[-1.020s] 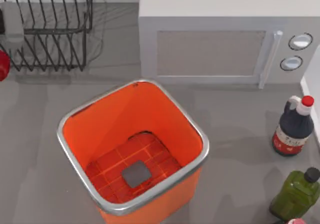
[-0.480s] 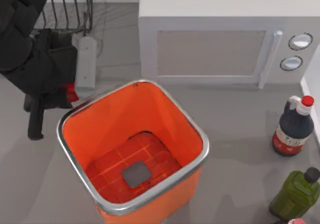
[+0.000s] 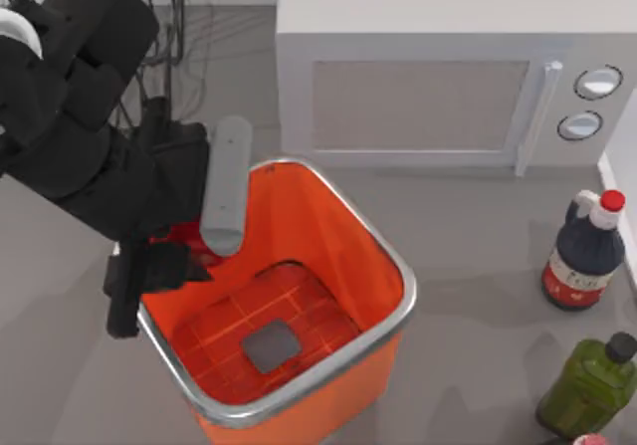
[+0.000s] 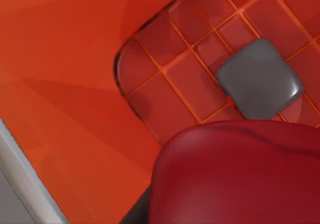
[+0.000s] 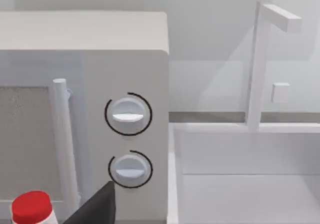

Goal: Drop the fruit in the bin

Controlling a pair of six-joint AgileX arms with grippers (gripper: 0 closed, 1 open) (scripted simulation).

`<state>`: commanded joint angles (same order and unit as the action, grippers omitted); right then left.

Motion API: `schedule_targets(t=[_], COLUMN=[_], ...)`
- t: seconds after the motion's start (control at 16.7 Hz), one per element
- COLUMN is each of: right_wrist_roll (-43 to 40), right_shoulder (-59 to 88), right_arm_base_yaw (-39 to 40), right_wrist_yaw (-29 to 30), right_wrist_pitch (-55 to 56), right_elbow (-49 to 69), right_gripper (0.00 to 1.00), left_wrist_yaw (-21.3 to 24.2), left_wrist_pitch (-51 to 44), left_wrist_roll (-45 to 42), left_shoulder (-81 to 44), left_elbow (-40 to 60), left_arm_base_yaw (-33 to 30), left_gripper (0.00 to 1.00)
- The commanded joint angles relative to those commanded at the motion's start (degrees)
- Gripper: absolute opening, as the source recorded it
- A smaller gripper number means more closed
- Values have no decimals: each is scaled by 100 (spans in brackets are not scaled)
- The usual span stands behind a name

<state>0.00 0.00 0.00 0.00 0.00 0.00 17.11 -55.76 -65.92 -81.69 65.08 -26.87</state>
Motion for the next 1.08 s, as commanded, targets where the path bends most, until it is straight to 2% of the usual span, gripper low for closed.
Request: schedule_targets(t=[0.18, 0.54, 0.84, 1.08], right_wrist_roll=[0, 0, 0, 0], right_shoulder=[0, 0, 0, 0], right_arm_base_yaw=[0, 0, 0, 0], right_wrist_yaw=[0, 0, 0, 0], right_wrist_pitch=[0, 0, 0, 0], right_elbow=[0, 0, 0, 0], right_gripper=[100, 100, 100, 100], left_wrist_yaw=[10, 124, 132, 132], left_wrist_pitch=[225, 1505, 1626, 1626], left_wrist_roll=[149, 605, 663, 663], left_shoulder=[-99, -633, -704, -704], left_elbow=[-164, -904, -994, -994], left_arm_base_yaw=[-49, -568, -631, -631], left_gripper=[0, 0, 0, 30])
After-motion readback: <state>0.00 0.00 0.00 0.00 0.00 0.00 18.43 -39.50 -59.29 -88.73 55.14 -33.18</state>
